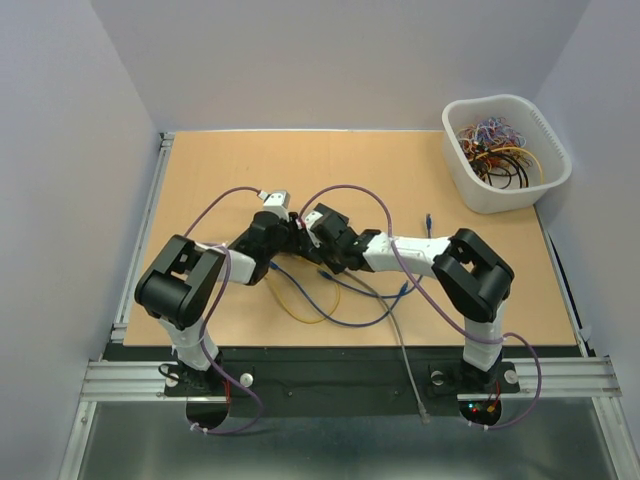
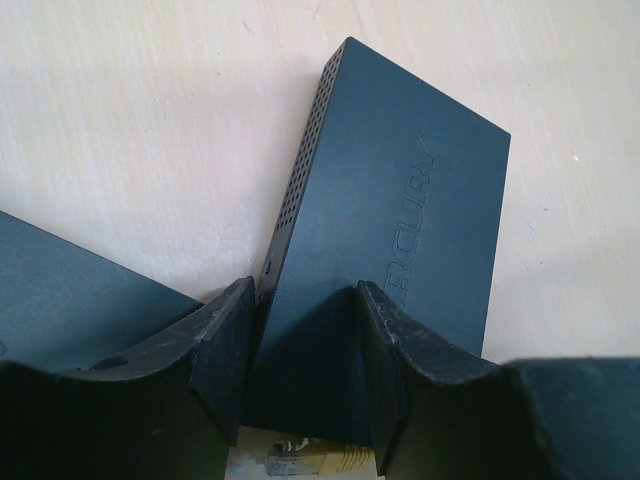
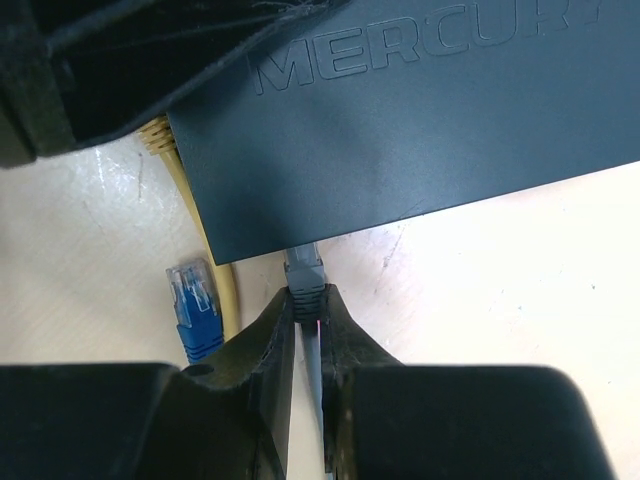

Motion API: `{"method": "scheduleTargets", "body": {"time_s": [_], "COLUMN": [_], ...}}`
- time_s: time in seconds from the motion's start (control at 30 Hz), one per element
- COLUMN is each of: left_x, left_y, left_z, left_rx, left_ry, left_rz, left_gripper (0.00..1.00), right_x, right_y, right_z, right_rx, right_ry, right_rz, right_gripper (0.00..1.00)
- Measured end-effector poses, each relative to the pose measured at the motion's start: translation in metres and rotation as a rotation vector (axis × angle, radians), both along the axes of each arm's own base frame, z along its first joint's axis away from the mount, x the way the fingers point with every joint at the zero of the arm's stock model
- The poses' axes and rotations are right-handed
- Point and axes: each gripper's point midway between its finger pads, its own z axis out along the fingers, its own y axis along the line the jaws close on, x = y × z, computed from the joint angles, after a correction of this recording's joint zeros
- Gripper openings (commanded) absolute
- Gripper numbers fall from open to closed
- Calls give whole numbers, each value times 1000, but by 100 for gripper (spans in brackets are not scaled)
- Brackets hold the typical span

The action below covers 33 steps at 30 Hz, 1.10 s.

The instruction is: Insert the plug into the switch port

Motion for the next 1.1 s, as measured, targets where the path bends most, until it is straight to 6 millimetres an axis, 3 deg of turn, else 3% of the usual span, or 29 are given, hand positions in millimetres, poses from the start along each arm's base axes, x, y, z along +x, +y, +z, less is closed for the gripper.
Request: {"method": "scheduleTargets", "body": {"time_s": [0.23, 0.37, 0.47, 0.6, 0.8, 0.97, 1.1], "left_x": [3, 6, 5, 4, -5, -13, -17], "left_y": [4, 2, -4, -9, -19, -27, -27], "left_z": [-1, -2, -2, -2, -1, 0, 1], "left_rx": [-12, -14, -21, -20, -11, -3, 3], "left_ry": [37, 58, 74, 106, 181, 223, 237], "left_rz": [-17, -33, -66, -93, -143, -177, -180], "left_gripper": [50, 50, 50, 50, 50, 50, 50], "right_x": [-1, -1, -3, -11, -25, -32, -24], "right_y": [5, 9, 20, 24, 14, 12, 3], "right_z": [0, 1, 2, 4, 7, 58, 127], "right_rx": [24, 44, 96, 113, 118, 213, 345], "right_ry": [-28, -43, -52, -68, -69, -141, -270], "right_rz": [-6, -10, -2, 3, 3, -25, -106], "right_gripper": [17, 42, 54, 60, 70, 83, 90]}}
